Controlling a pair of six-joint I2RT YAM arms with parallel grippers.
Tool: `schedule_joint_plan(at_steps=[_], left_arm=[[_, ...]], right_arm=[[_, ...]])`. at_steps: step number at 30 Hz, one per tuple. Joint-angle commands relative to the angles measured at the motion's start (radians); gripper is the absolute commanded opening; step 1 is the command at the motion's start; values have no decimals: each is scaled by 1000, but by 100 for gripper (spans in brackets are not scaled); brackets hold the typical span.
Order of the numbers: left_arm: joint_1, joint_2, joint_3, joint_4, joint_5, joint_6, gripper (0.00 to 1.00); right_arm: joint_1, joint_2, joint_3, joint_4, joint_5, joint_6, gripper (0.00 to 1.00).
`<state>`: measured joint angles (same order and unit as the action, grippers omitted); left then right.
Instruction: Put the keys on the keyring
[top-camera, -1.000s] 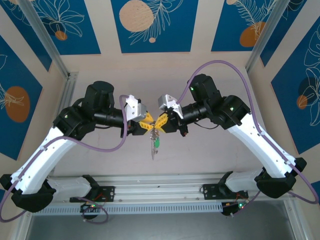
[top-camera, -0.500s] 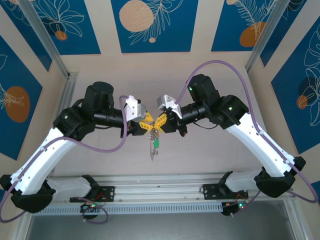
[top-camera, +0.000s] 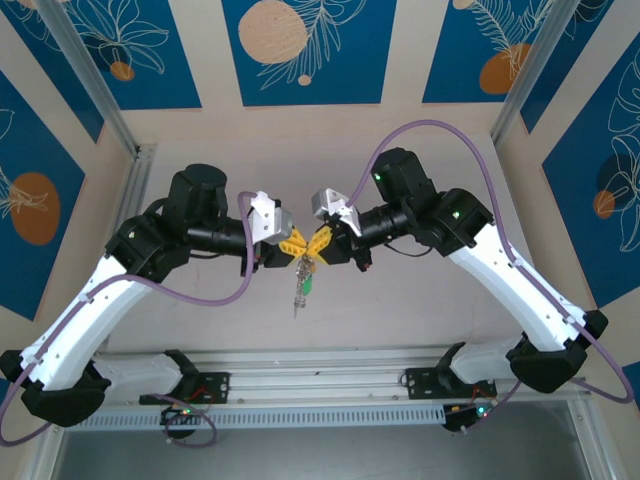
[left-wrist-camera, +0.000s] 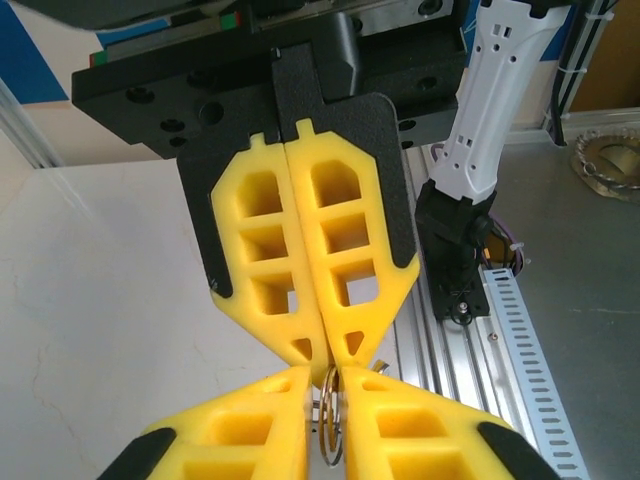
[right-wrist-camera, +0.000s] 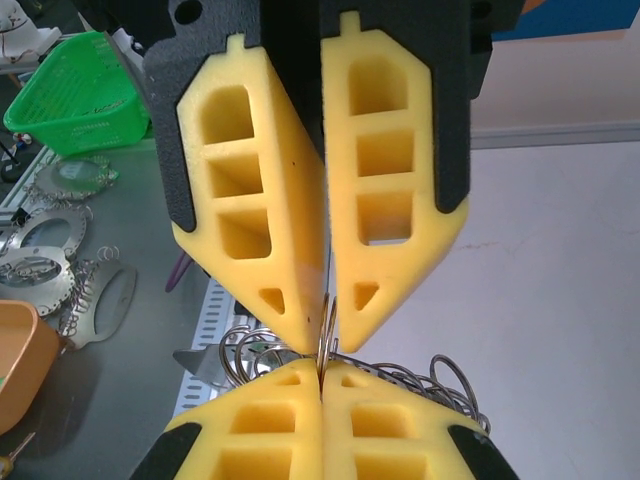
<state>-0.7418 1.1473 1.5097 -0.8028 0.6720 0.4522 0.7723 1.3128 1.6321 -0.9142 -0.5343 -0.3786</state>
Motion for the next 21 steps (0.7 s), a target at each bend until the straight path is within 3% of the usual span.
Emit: schedule_joint_plan(at_steps=[1, 3, 11, 12, 14, 17, 21], left_arm=[[-8, -11, 0, 8, 32, 6, 8], [-8, -8, 1, 5, 37, 9, 0], [-8, -7, 4, 1, 52, 10, 0], [-7, -10, 4, 4, 53, 10, 0], [-8, -24, -4, 31, 58, -2, 0], [-8, -43, -14, 62, 77, -15, 0], [-8, -40, -9, 61, 108, -22, 0]], right_arm=[[7, 3, 17, 6, -9, -15, 0], [7, 1, 21, 5, -12, -16, 0], [2, -31, 3, 40, -39, -8, 0], [-1, -37, -3, 46, -39, -5, 3], [-6, -53, -33, 68, -40, 12, 22], [-31, -86, -86, 94, -82, 47, 38], [-55, -128, -145, 121, -133, 79, 42]])
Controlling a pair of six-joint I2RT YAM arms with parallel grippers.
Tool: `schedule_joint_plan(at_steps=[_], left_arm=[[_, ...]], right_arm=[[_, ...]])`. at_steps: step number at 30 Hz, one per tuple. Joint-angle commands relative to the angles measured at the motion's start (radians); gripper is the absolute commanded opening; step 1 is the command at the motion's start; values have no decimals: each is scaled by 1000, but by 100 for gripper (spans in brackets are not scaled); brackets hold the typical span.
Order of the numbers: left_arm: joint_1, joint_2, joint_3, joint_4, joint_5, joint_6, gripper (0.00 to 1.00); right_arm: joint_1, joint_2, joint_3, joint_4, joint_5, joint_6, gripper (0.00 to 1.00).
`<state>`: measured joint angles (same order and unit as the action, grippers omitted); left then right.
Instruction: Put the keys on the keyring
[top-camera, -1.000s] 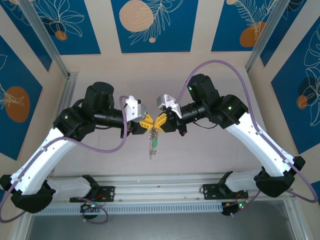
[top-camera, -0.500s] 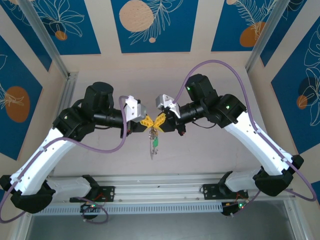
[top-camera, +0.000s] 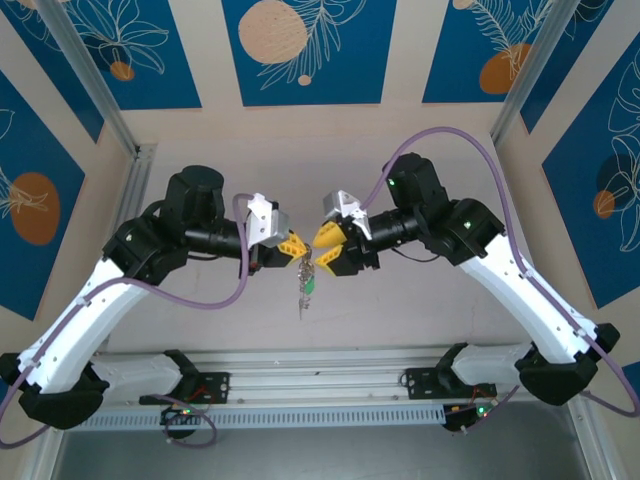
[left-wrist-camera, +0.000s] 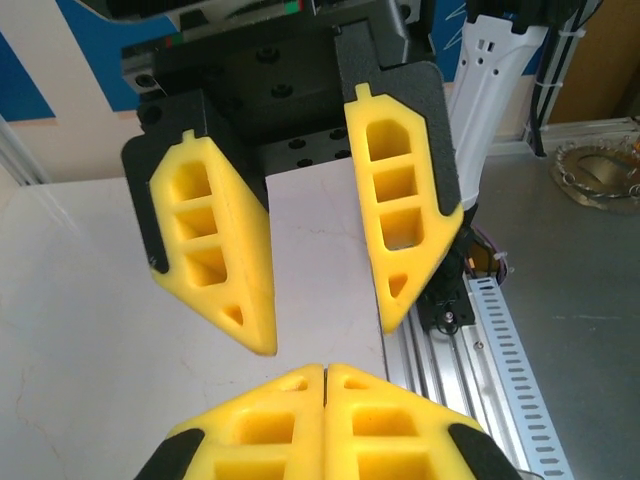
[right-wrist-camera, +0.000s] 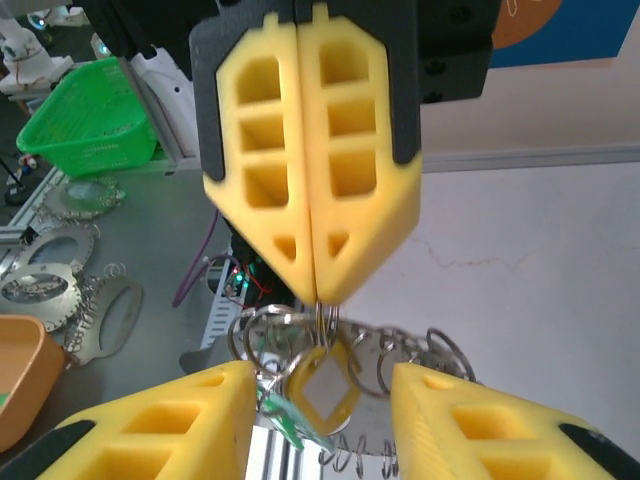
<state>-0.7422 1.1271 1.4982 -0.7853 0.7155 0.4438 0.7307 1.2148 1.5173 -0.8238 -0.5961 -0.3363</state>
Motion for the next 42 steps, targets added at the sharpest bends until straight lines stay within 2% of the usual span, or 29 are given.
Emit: schedule_joint_plan(at_steps=[1, 7, 13, 26, 42], left_arm=[[-8, -20, 3, 44, 70, -14, 0], [-7, -26, -10, 80, 120, -37, 0], [-7, -25, -23, 109, 152, -55, 0], [-7, -72, -117, 300, 139, -166, 0], [-7, -49, -97, 178, 87, -100, 0]], right_arm=[[-19, -35, -37, 34, -83, 39, 42], [-30, -25, -44, 65, -150, 53, 41], [-28, 11, -43, 100, -209, 70, 32], [-23, 13, -54, 118, -215, 67, 0], [-19, -8, 18, 96, -96, 42, 0]])
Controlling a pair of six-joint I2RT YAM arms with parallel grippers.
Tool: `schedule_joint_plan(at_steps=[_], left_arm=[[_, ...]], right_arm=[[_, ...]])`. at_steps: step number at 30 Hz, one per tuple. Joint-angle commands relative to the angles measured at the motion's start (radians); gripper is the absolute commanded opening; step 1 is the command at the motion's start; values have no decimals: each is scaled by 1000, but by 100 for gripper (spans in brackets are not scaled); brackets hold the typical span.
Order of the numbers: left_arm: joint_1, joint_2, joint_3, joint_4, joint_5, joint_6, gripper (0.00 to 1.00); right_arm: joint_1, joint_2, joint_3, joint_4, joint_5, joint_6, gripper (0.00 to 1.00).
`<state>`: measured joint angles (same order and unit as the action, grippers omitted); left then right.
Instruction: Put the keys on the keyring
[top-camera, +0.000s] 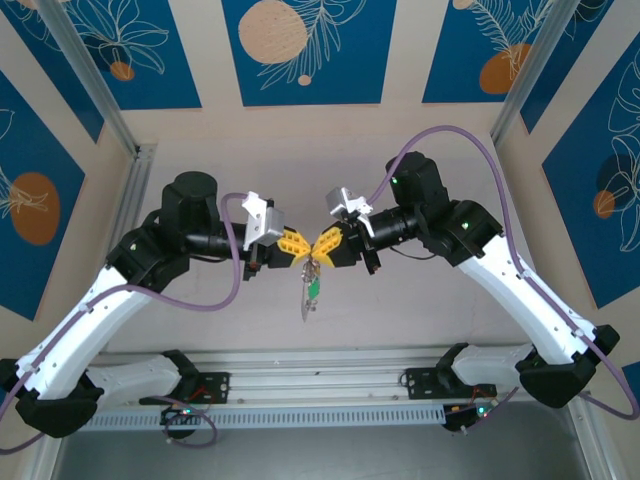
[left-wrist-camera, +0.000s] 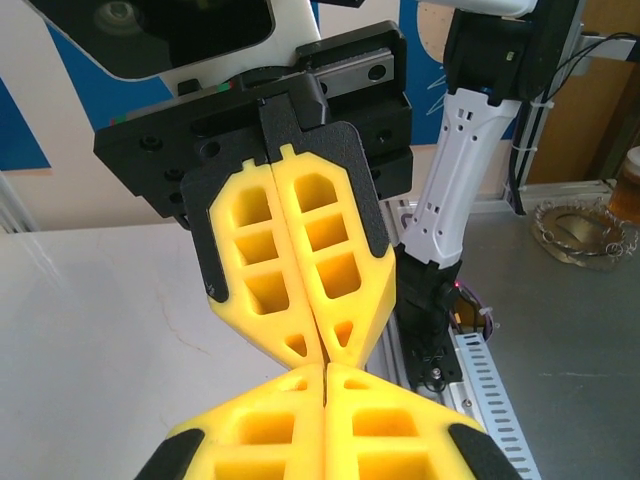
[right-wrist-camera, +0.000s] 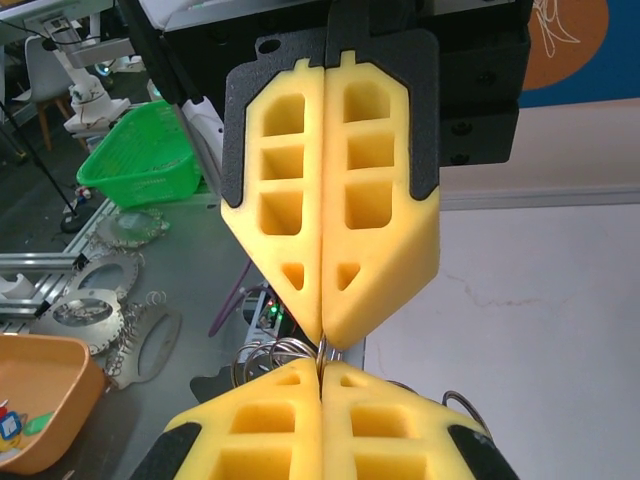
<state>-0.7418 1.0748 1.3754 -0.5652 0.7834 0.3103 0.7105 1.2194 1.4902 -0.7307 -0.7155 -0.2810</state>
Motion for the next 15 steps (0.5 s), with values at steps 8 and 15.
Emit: schedule_joint_plan(at_steps=[8, 15], left_arm=[[-8, -5, 60, -113, -23, 70, 30], [-6, 5, 108, -212, -99, 117, 52]], right_arm=[[51, 40, 125, -159, 137, -106, 0], [125, 116, 206, -308, 401, -156, 0]])
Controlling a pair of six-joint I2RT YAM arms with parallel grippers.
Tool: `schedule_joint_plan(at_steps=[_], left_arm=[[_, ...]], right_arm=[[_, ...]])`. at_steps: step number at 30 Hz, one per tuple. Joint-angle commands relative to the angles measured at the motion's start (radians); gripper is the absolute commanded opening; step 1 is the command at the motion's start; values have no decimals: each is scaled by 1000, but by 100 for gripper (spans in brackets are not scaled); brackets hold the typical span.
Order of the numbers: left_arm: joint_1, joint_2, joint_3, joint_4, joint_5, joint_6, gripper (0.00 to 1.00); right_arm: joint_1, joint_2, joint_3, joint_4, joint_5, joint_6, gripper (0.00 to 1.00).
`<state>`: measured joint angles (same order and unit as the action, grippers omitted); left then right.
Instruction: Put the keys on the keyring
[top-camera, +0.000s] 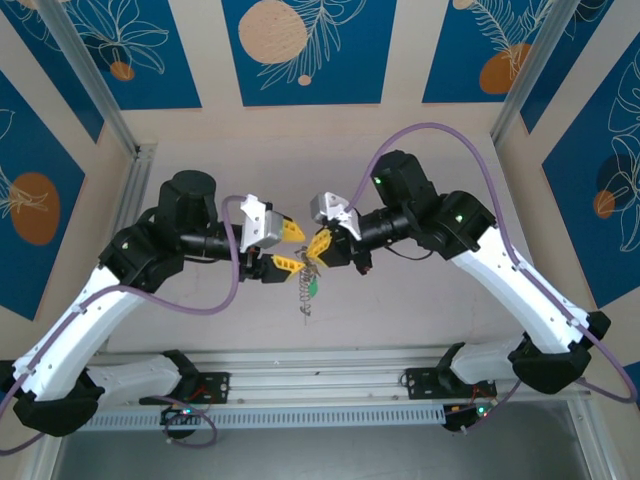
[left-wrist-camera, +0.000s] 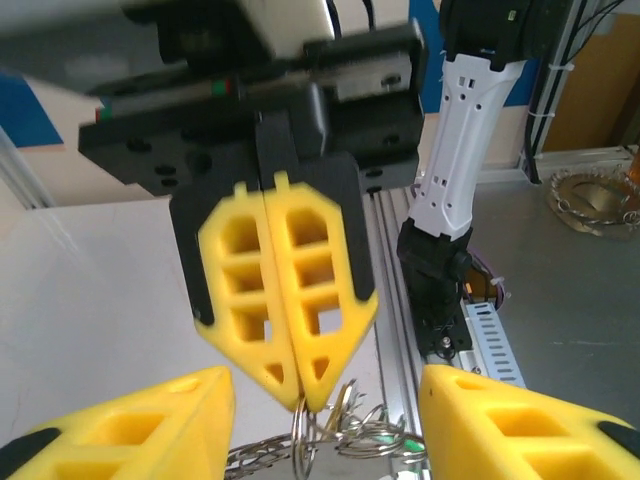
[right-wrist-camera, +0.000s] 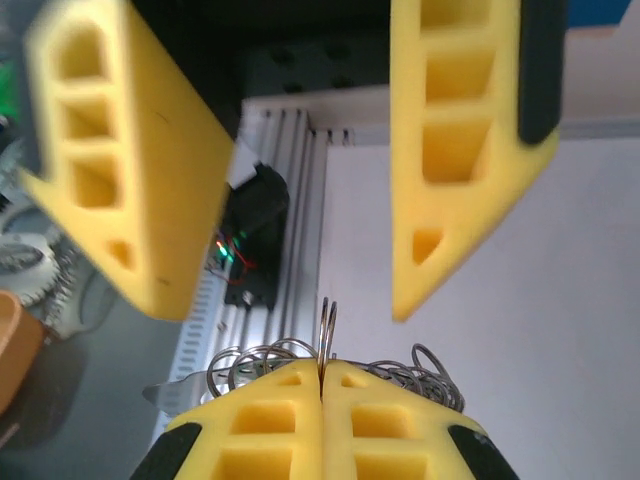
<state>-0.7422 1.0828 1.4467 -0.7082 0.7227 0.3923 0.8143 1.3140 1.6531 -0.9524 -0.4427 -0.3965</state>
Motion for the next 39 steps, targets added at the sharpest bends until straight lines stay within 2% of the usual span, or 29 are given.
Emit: schedule_joint_plan(at_steps=[1, 8, 17, 28, 34, 39], left_arm=[[-7, 1, 41, -81, -48, 44, 52], [-6, 23, 39, -123, -107, 72, 50], [-7, 47, 32, -117, -86, 76, 49], [-7, 62, 30, -117, -79, 78, 43], [-7, 66, 29, -116, -70, 77, 34], [-7, 63, 27, -117, -69, 77, 20]], right_arm=[[32, 33, 55, -100, 155, -44, 0], [49, 49, 92, -110, 180, -48, 0], [69, 63, 120, -124, 159, -61, 0], [71, 21, 99, -102, 107, -64, 0], [74, 5, 87, -96, 89, -68, 0], [75, 4, 84, -94, 87, -71, 0]])
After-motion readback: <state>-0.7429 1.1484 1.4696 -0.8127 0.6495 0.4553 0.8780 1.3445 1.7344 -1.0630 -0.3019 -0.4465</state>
